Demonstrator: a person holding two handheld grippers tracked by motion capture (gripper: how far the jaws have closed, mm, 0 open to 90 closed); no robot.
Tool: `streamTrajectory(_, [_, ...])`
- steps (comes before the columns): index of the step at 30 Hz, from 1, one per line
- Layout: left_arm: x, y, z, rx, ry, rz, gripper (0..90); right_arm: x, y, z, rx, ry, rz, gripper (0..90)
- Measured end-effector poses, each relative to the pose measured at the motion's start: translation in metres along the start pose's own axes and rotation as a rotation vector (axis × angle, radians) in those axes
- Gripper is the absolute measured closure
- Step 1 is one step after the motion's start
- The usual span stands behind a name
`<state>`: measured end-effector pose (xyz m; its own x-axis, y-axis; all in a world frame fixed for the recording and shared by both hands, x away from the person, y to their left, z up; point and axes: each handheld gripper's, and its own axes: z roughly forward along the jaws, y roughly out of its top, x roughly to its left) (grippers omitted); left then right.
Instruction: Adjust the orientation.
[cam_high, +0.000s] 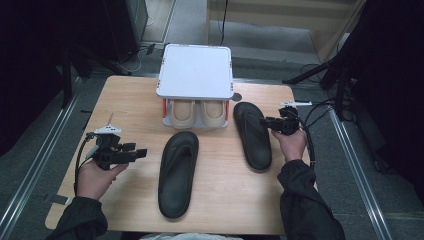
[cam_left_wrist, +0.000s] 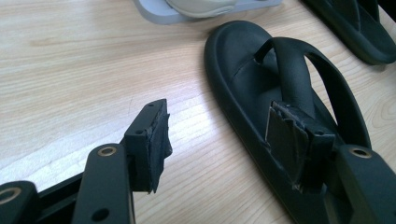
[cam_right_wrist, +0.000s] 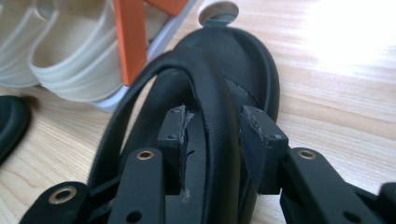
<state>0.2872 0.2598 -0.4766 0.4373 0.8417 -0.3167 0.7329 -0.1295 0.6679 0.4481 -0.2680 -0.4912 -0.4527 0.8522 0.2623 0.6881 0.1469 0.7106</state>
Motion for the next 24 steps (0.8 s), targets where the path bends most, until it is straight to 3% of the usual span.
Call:
streamTrajectory(12, [-0.001, -0.002, -0.001, 0.000, 0.004, 0.004, 39.8, -0.004, -0.004, 0.019, 0.064, -0.012, 0.003, 67.8])
streamTrajectory(24, [-0.001, -0.001, 0.000, 0.001, 0.000, 0.008, 39.8, -0.003, -0.004, 0.019, 0.070, -0.033, 0.003, 72.4])
